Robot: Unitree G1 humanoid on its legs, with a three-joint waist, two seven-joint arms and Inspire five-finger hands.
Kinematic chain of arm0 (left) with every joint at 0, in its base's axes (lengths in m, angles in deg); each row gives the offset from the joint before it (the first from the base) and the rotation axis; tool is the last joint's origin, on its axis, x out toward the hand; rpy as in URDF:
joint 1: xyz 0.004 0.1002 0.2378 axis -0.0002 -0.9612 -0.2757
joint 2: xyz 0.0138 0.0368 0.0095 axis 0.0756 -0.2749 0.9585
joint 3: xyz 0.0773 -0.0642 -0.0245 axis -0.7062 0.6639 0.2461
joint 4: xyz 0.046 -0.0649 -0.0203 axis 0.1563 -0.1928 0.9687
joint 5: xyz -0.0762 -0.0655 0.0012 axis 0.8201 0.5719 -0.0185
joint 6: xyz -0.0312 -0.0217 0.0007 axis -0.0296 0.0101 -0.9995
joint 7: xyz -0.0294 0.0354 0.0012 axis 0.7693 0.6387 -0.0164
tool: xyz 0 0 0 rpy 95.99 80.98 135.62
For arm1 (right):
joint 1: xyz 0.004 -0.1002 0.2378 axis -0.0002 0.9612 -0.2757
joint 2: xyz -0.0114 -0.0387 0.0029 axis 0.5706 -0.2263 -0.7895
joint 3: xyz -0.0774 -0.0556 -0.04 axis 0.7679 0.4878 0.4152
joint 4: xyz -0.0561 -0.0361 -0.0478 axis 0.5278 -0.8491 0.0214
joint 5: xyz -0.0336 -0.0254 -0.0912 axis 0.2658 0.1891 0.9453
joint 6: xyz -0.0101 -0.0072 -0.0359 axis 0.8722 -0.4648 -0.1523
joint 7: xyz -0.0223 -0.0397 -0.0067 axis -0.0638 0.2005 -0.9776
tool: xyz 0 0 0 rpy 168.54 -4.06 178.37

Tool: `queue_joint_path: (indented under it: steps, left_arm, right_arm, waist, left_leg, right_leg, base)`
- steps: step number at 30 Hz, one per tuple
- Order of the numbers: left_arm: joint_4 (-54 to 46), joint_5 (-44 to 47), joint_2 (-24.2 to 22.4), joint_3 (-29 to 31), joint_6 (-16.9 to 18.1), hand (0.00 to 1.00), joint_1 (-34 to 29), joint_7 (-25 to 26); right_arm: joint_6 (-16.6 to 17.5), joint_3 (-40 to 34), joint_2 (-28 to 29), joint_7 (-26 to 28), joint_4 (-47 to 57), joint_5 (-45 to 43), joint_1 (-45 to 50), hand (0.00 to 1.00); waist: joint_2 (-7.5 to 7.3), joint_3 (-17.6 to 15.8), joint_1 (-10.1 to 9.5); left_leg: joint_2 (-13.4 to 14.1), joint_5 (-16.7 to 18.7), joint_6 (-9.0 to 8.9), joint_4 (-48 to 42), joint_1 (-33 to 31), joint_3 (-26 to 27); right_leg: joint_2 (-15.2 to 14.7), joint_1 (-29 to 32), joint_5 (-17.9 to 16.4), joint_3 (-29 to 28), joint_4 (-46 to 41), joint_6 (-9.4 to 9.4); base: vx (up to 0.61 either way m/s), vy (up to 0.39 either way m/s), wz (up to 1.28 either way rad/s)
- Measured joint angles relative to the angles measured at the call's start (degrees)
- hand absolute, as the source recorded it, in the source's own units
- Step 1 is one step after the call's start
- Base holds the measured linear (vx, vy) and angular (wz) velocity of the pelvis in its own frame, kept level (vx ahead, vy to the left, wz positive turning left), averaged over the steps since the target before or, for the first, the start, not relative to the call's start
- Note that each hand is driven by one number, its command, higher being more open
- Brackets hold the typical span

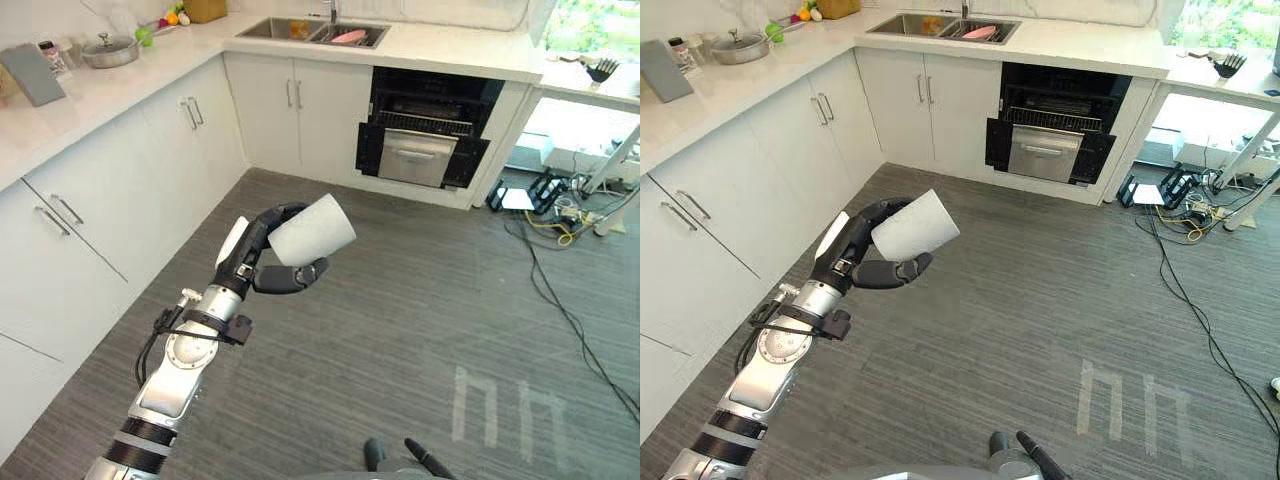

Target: Walk over to the sink, pick up the cup, carry it to the dishwasher, place the cup inside the dishwasher, then close the dishwasher door

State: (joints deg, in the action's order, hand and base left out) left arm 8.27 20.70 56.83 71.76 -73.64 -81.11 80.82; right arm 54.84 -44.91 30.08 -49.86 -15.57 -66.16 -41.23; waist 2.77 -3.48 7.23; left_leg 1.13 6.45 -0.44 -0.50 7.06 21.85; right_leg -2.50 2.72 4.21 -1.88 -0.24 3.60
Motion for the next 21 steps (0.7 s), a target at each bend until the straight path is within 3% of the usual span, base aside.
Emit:
queue_joint_path:
  steps: [6,9,11,12,14,16,17,19,20,21]
  left_arm:
    - [0.8,0.1,-0.2,0.0,0.0,0.0,0.2,0.0]
    - [7.0,3.7,-2.9,0.1,-2.0,0.0,2.8,0.0]
    - [10.8,6.4,-5.3,0.1,-4.4,0.0,5.0,0.1]
    - [13.5,8.4,-6.8,0.3,-6.2,0.0,5.9,0.3]
    - [17.2,11.4,-8.9,0.3,-9.1,0.0,7.3,0.6]
    - [18.4,13.3,-10.0,0.2,-10.9,0.0,7.9,0.5]
    - [19.6,16.4,-11.4,-1.4,-14.0,0.0,10.0,-0.1]
    - [19.7,17.0,-11.1,-3.6,-14.8,0.0,11.7,-0.8]
    - [19.6,17.1,-11.2,-4.6,-15.0,0.0,12.9,-1.0]
    - [19.4,17.1,-11.1,-4.9,-14.9,0.0,13.5,-1.2]
  right_arm:
    - [0.1,0.0,0.0,0.1,0.0,0.0,0.2,1.0]
    - [1.0,-0.1,0.1,0.4,-0.1,-0.1,0.3,1.0]
    - [1.9,-0.2,0.2,0.6,0.0,-0.4,0.1,1.0]
    - [2.5,-0.2,0.0,0.6,0.1,-1.2,-0.3,1.0]
    - [3.5,-0.2,-0.2,0.1,0.3,-2.3,-1.1,1.0]
    - [4.1,-0.3,-0.3,-0.5,0.4,-2.6,-1.8,1.0]
    - [4.9,-0.6,-0.3,-1.7,1.6,-2.6,-2.0,1.0]
    - [6.5,-0.7,0.8,-2.5,2.7,-2.5,-1.6,1.0]
    - [7.1,-0.4,1.2,-3.3,3.4,-2.5,-1.2,1.0]
    - [7.5,0.0,1.7,-4.2,3.7,-2.6,-0.9,1.0]
  waist:
    - [0.05,0.0,0.13]
    - [0.26,-0.1,0.64]
    - [0.31,-0.3,0.71]
    - [0.34,-0.7,0.71]
    - [0.3,-2.5,1.44]
    - [0.28,-3.7,2.02]
    - [0.05,-5.3,3.13]
    - [0.55,-5.5,3.49]
    - [0.03,-5.8,3.56]
    - [-0.16,-6.0,3.43]
  left_leg:
    - [0.0,0.0,-0.02,0.0,0.0,0.1]
    - [0.0,0.1,-0.18,-0.2,-0.1,0.0]
    - [-0.2,0.6,-0.51,-1.3,-0.6,0.4]
    - [-0.4,1.4,-0.29,-2.4,-0.3,1.4]
    - [-1.2,2.4,-0.32,-3.3,1.9,2.4]
    - [-1.8,3.5,0.12,-3.1,3.1,2.5]
    - [-2.4,4.1,2.23,-3.2,4.1,1.2]
    - [-1.7,4.2,2.37,-3.9,3.9,-0.1]
    - [-1.4,4.2,2.35,-3.9,3.8,-1.4]
    - [-1.0,4.5,1.96,-4.6,4.1,-2.3]
  right_leg:
    - [0.0,0.0,0.0,0.0,0.3,-0.03]
    - [-0.2,0.8,-0.8,1.3,-1.4,-0.46]
    - [-1.0,4.5,-4.2,4.3,-9.3,-0.98]
    - [-2.5,7.5,-6.3,9.0,-16.7,-1.65]
    - [-5.5,9.7,-7.8,14.4,-26.1,-2.81]
    - [-6.9,9.9,-8.5,16.1,-28.9,-2.65]
    - [-8.6,11.4,-9.3,16.3,-33.7,-2.22]
    - [-7.4,12.0,-10.6,14.9,-28.7,-0.99]
    - [-6.9,11.7,-9.5,13.9,-21.4,-0.48]
    - [-6.6,10.5,-5.9,13.6,-12.7,-0.35]
  base:
    - [0.0,0.0,0.0]
    - [-0.01,-0.006,0.05]
    - [-0.01,-0.022,-0.1]
    - [-0.02,-0.04,-0.29]
    - [-0.06,-0.011,-0.33]
    - [-0.08,0.005,-0.07]
    - [0.0,0.002,0.32]
    - [0.05,-0.016,0.41]
    - [0.14,-0.055,0.45]
    - [0.18,-0.075,0.47]
